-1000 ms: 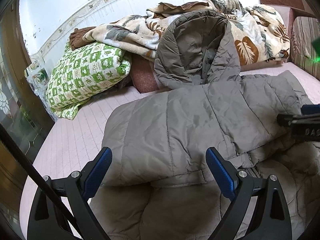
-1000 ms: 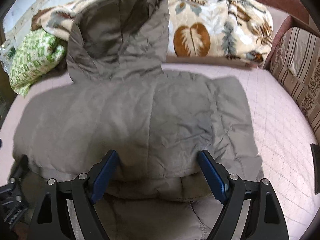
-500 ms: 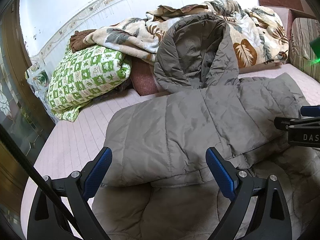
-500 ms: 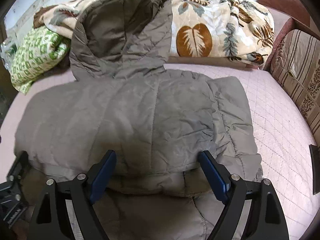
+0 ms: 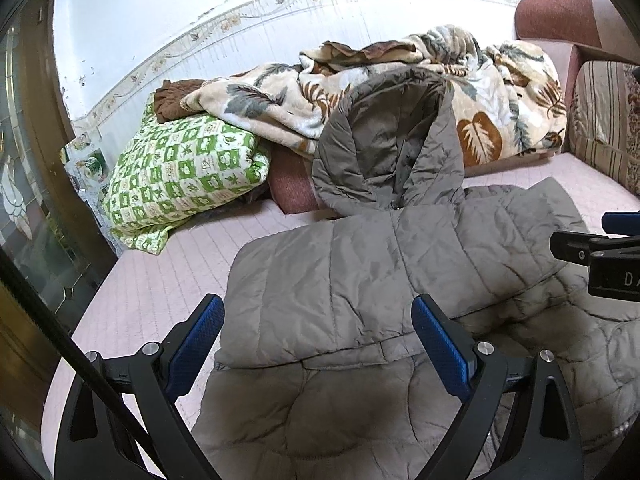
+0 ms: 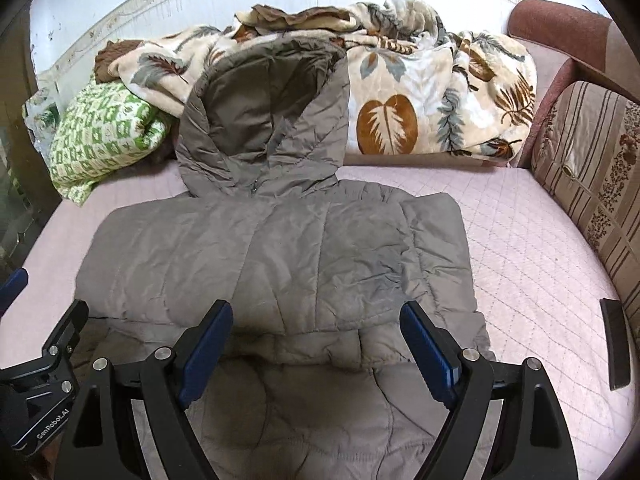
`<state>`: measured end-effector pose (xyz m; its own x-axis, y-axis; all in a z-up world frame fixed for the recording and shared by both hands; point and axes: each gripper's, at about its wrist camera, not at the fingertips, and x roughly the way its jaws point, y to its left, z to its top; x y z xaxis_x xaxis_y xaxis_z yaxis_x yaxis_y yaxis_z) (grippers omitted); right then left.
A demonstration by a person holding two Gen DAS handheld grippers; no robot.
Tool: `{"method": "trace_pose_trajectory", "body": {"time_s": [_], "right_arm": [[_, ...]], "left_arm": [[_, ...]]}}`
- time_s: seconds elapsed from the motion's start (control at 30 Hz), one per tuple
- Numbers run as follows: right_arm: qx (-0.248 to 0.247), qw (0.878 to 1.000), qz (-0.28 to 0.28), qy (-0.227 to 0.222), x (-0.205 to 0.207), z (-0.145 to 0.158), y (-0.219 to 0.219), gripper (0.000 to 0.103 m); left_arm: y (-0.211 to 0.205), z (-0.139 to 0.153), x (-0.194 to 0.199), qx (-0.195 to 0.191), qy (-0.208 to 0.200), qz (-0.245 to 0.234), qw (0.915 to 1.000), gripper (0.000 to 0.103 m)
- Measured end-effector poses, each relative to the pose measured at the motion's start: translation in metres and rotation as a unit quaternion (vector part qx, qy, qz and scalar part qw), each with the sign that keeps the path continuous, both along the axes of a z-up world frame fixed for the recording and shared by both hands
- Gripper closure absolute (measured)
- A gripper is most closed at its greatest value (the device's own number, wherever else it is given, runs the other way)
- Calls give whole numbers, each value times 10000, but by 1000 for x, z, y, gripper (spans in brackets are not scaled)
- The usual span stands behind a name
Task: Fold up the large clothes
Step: 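Open both grippers and withdraw them from the folded hem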
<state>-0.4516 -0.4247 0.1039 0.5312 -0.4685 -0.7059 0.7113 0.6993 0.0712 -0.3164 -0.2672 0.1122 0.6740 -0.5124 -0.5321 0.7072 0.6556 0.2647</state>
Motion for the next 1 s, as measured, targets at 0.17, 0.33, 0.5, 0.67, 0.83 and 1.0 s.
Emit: {"method": "trace_pose_trajectory", "body": {"time_s": [0.17, 0.33, 0.5, 0.67, 0.83, 1.0], "right_arm": [[27, 9998, 104, -151, -13, 11, 16, 14], [86, 9997, 154, -173, -24, 10, 25, 14], [186, 9996, 135, -136, -29, 2, 25, 14], [241, 9996, 107, -96, -25, -4, 21, 14], [344, 9993, 128, 11, -12, -17, 18, 14], [400, 9989, 138, 195, -1, -31, 15, 14]], "left_arm": [[17, 2, -9, -53, 79, 100, 9999, 9], [30, -10, -9, -22, 589, 258, 9979, 9], [25, -11, -8, -15, 563, 214, 9982, 9], [13, -16, -3, 63, 642, 106, 9979, 9], [4, -22, 2, 191, 595, 2, 9980, 9], [1, -32, 13, 312, 759, 58, 9966, 9]]}}
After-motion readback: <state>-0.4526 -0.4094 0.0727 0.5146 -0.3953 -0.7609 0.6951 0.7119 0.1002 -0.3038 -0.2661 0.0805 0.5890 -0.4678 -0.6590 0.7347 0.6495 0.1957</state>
